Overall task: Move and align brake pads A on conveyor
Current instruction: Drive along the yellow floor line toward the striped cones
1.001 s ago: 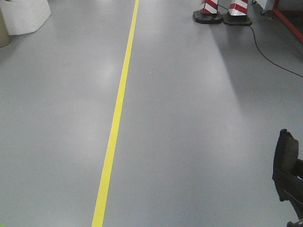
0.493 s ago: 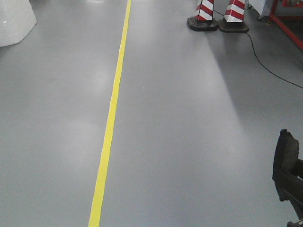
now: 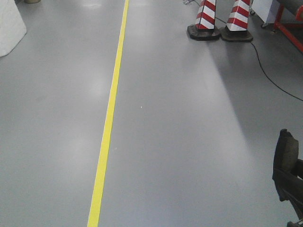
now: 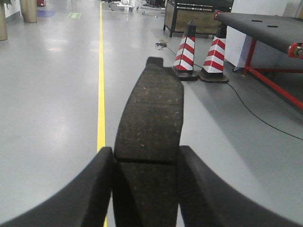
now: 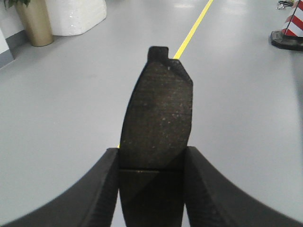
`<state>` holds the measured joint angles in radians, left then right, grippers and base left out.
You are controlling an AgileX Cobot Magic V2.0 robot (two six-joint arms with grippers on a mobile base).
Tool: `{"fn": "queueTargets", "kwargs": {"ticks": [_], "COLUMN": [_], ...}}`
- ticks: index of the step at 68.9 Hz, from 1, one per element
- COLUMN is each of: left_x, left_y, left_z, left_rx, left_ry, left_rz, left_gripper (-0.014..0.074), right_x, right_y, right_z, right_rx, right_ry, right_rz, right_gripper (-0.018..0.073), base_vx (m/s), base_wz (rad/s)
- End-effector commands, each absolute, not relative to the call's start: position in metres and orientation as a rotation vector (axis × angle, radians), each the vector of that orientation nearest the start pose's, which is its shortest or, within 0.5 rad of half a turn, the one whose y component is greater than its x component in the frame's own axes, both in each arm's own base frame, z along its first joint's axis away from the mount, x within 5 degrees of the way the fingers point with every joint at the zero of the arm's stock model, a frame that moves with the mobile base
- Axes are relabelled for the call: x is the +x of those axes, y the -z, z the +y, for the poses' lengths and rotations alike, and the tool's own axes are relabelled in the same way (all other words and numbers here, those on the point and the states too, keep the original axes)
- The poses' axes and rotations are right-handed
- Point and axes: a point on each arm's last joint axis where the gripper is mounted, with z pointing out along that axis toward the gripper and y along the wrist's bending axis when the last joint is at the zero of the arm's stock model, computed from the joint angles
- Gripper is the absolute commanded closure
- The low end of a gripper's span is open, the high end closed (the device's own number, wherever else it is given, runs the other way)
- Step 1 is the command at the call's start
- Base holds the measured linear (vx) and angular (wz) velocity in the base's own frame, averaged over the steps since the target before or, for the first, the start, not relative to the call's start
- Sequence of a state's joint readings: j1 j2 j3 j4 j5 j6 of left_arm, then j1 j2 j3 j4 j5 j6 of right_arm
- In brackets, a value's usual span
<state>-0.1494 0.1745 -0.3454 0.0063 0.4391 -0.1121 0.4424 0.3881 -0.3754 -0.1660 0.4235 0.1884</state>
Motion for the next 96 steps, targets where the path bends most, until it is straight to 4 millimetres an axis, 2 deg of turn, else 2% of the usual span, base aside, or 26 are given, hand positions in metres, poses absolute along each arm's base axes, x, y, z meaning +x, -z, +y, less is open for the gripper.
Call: {"fn": "queueTargets", "kwargs": {"ticks": [1, 96], "left_x": [0.0546, 0.0546], "left_y": [-0.2973, -0.2973], "left_z": [-0.0083, -0.0083], "left_rx": [0.03, 0.03], "left_ry": [0.202, 0.202], "left_rz": [1.632, 1.632], "left_gripper": [0.0498, 0.0498], "right_x": [0.0833, 0.0833], "right_y": [-0.2935, -0.2935], "right_z": [0.0335, 0.0335], "right_rx": [-0.337, -0.337], "right_ry": [-0.277, -0.277], "right_rz": [1.772, 1.772], "right_gripper": [0.0504, 0.0504], "base_vx": [0.6, 0.56], "base_wz": [-0.03, 0.0]}}
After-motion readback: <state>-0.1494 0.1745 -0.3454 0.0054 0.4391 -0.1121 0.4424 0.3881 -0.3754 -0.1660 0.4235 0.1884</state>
